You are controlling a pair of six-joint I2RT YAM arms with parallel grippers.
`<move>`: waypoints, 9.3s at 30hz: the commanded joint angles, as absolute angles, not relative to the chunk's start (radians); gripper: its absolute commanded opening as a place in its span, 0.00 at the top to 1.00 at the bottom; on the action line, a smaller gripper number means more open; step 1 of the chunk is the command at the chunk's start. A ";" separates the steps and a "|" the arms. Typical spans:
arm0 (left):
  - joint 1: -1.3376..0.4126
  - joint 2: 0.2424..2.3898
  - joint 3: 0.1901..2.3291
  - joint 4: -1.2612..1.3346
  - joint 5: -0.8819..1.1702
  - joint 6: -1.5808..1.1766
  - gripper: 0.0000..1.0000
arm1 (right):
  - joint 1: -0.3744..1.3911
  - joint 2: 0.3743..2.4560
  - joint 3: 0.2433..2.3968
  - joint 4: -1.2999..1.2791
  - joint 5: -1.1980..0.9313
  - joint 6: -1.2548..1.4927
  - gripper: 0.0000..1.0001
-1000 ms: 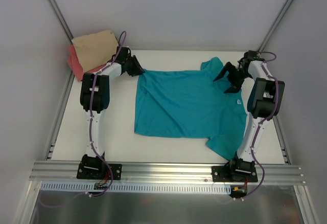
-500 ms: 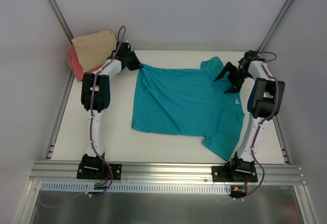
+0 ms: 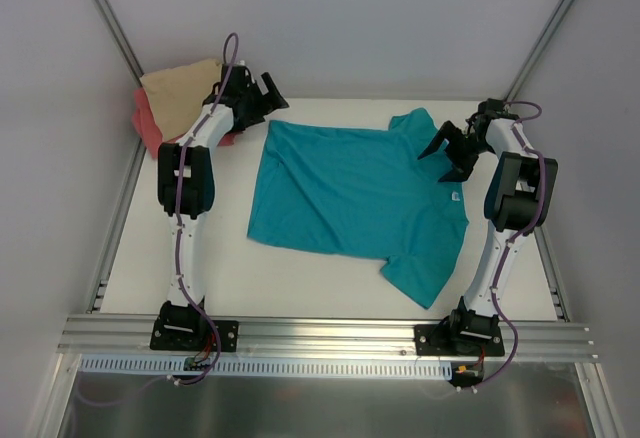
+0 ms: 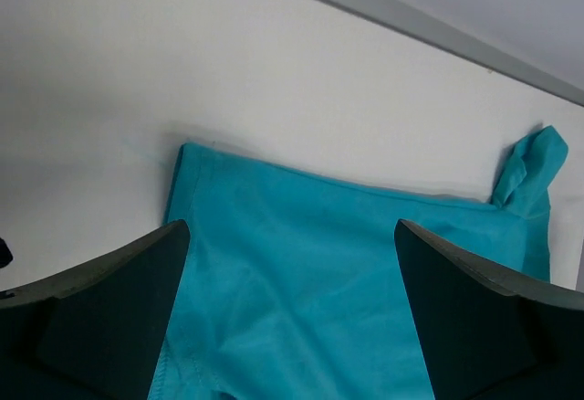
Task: Fold and stack the t-shirts
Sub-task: Flatten out the tshirt, then grap the side of the flattened tshirt furthest away from the robot with both arms
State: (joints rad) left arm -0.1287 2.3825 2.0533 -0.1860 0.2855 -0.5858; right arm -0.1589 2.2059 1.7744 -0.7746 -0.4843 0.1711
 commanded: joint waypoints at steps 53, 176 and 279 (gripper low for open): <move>-0.121 1.591 0.994 -0.489 0.433 -0.469 0.10 | -0.161 1.944 1.485 -0.632 -0.555 0.146 0.00; -0.189 1.680 1.390 -0.402 0.469 -0.529 0.01 | -0.155 2.094 1.503 -0.546 -0.479 0.298 0.01; -0.187 1.830 1.535 -0.391 0.365 -0.545 0.01 | -0.242 2.459 2.029 -0.362 -0.700 0.494 1.00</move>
